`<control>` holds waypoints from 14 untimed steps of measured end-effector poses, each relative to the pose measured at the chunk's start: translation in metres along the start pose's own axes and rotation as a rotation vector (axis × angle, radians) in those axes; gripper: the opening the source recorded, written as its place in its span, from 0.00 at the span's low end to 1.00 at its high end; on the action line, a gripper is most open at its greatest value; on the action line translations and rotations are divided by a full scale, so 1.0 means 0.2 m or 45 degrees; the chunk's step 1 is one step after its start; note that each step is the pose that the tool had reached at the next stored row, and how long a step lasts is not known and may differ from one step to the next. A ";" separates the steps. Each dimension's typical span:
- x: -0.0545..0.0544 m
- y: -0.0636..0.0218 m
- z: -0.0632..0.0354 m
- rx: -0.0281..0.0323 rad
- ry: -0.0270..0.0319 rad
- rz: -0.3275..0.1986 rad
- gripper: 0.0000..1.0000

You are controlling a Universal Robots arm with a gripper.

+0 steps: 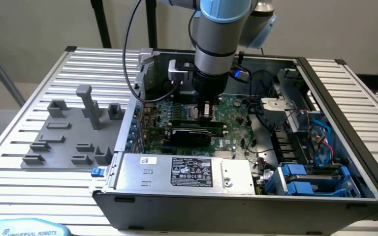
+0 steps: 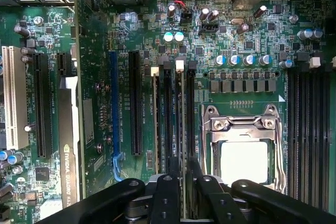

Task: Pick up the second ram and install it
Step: 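Insert the second ram into the second slot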

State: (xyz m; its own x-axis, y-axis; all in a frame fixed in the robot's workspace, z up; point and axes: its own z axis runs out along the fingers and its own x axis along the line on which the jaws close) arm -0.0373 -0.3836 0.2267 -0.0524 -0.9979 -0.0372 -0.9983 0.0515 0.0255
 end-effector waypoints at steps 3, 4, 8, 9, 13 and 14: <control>0.00 0.001 -0.057 -0.0002 -0.0001 0.000 0.21; 0.00 0.002 -0.079 -0.0003 -0.0001 0.000 0.21; 0.00 0.008 -0.119 -0.0002 -0.0003 0.000 0.21; 0.00 0.009 -0.119 -0.0001 -0.0004 0.000 0.19; 0.00 0.009 -0.119 -0.0002 -0.0003 -0.001 0.11; 0.00 0.009 -0.119 -0.0003 -0.0002 -0.001 0.11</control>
State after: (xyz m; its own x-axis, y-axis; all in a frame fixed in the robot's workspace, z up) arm -0.0385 -0.3836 0.2506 -0.0519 -0.9979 -0.0374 -0.9984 0.0510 0.0257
